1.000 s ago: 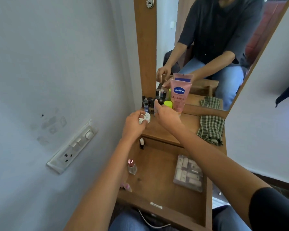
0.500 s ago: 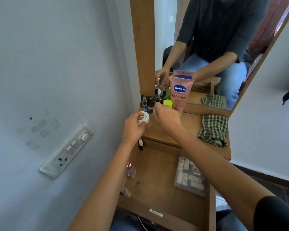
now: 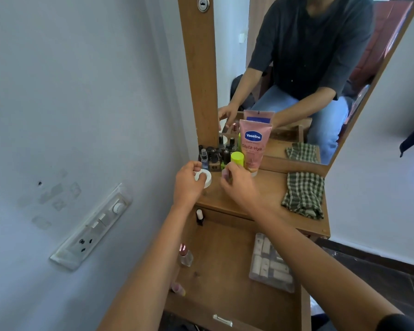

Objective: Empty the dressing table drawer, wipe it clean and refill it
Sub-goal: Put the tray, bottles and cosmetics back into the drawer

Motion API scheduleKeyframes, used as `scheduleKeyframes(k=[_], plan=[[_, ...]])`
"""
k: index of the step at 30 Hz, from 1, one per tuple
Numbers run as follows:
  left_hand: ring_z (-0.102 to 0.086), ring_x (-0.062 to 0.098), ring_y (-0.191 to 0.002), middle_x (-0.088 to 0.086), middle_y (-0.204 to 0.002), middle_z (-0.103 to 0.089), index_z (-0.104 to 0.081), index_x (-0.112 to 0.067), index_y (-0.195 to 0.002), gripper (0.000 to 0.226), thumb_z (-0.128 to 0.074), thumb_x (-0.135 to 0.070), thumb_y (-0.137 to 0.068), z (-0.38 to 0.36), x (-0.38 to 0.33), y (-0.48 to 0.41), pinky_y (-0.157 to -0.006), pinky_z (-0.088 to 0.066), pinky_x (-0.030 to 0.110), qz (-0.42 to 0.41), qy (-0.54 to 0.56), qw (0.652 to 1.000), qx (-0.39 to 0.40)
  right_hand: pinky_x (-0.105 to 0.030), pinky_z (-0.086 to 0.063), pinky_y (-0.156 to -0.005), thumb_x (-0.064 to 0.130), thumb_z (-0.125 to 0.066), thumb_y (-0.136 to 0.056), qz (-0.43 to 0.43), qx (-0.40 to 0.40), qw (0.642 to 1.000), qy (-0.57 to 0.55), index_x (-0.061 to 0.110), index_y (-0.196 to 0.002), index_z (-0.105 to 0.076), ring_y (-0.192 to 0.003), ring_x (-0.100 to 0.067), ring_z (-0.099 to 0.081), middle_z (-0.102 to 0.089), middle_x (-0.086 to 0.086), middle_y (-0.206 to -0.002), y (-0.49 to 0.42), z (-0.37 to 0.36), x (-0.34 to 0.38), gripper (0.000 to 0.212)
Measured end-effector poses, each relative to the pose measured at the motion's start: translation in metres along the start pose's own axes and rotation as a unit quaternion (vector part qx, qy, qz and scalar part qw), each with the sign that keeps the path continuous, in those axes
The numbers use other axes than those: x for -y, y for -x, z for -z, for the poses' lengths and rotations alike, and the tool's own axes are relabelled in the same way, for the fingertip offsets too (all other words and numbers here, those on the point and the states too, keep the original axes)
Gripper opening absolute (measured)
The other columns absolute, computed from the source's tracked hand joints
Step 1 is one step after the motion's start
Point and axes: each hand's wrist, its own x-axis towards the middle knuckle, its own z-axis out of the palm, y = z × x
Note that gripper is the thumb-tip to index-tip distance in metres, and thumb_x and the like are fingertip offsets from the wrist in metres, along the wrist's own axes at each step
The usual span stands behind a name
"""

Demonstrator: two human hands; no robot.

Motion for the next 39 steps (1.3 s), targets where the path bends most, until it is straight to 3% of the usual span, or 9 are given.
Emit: scheduleKeyframes(k=[6,12,19,25,32,39], plan=[[-0.059,0.015,-0.098,0.002,-0.109,-0.065,-0.060,-0.017,-0.114,0.028,-0.062,-0.014,-0.087,-0.004,0.008,-0.009,-0.080,-0.050,0.026,0.008,-0.005,1.000,-0.007,-0.022,-0.035,-0.069,0.017,-0.060,-0.090,-0.012,0.000,0.999,-0.031,0.013,-0.094,-0.054,-0.080,-0.012,-0.047,-0.055,-0.003,-0.095,0.008,-0.017,-0.016,0.008],[-0.057,0.013,-0.095,0.000,-0.104,-0.062,-0.059,-0.013,-0.116,0.028,-0.059,-0.012,-0.088,-0.006,0.008,-0.013,-0.074,-0.044,0.021,0.007,0.000,1.000,-0.016,-0.020,-0.034,-0.068,0.021,-0.062,-0.090,-0.039,-0.001,0.999,-0.021,0.009,-0.098,-0.059,-0.083,-0.014,-0.050,-0.055,-0.002,-0.094,0.005,-0.019,-0.018,0.015],[-0.059,0.018,-0.097,0.008,-0.105,-0.064,-0.058,-0.006,-0.116,0.025,-0.053,-0.008,-0.092,-0.011,0.008,-0.027,-0.080,-0.044,0.022,-0.004,0.010,1.000,-0.027,-0.023,-0.037,-0.076,0.021,-0.058,-0.092,-0.046,0.016,0.999,-0.004,0.008,-0.105,-0.057,-0.088,-0.011,-0.043,-0.055,-0.007,-0.106,0.003,-0.022,-0.020,0.018],[-0.057,0.018,-0.105,0.007,-0.114,-0.061,-0.054,-0.006,-0.123,0.033,-0.057,-0.012,-0.091,-0.012,0.004,-0.034,-0.082,-0.041,0.020,-0.003,0.026,1.000,-0.013,-0.024,-0.037,-0.073,0.021,-0.057,-0.091,-0.038,0.014,0.999,-0.013,0.011,-0.098,-0.054,-0.086,-0.012,-0.044,-0.053,-0.006,-0.102,0.003,-0.025,-0.022,0.012],[-0.059,0.013,-0.087,0.001,-0.096,-0.063,-0.061,-0.008,-0.109,0.036,-0.070,-0.030,-0.082,-0.017,0.002,-0.039,-0.072,-0.045,0.023,-0.012,0.025,0.999,-0.028,-0.027,-0.040,-0.073,0.022,-0.058,-0.091,-0.032,0.009,0.999,-0.009,0.013,-0.096,-0.053,-0.085,-0.014,-0.045,-0.052,-0.006,-0.101,0.002,-0.026,-0.023,0.012],[-0.058,0.014,-0.075,0.000,-0.084,-0.064,-0.062,-0.009,-0.098,0.028,-0.072,-0.029,-0.081,-0.022,-0.008,-0.045,-0.066,-0.046,0.028,0.009,-0.031,0.998,-0.054,-0.027,-0.040,-0.072,0.022,-0.059,-0.090,-0.027,0.004,1.000,-0.008,0.011,-0.097,-0.054,-0.084,-0.013,-0.044,-0.052,-0.006,-0.100,0.002,-0.027,-0.025,0.014]])
